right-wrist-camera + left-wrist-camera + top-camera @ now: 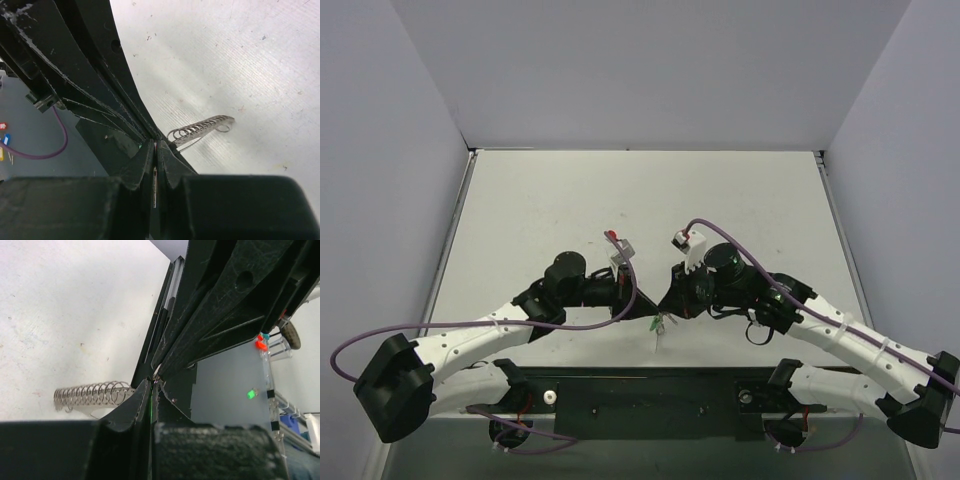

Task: Remove the keys from the keyring

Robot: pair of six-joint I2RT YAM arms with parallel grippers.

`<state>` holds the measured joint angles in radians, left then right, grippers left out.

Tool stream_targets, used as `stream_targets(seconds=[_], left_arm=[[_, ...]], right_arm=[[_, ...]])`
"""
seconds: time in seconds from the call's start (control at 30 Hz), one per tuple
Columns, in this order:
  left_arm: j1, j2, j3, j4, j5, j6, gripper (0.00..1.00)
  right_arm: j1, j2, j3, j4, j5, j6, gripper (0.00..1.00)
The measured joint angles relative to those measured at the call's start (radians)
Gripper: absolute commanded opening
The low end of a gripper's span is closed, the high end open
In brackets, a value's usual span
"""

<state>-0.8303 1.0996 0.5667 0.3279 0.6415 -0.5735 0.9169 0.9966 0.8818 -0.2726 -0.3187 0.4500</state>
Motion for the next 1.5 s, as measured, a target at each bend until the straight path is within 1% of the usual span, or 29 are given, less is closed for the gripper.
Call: stream_targets(seconds=[0.33,0.73,1.3,1.5], left_arm=[[0.001,-0.023,-0.038,0.091,-0.082,-0.123,0.00],[0.000,-0.033,-0.040,0.093,-0.137,-0.147,0.00],[-0.006,-0.037,-0.003,-0.013,-0.251,-0.182,0.00],[-0.007,-0.040,-0.002,-0.034,-0.293,-0.233,0.00]], right_arm=[[-0.004,-0.020,-0.015,0.068,0.055,0.043,0.00],[-0.003,-0.043,-0.043,0.117,0.097,0.072,0.00],[0.055,-0.050,-0.093,0.194,0.266,0.134,0.00],[0.081,-0.051,-0.116,0.227,0.336,0.161,0.00]])
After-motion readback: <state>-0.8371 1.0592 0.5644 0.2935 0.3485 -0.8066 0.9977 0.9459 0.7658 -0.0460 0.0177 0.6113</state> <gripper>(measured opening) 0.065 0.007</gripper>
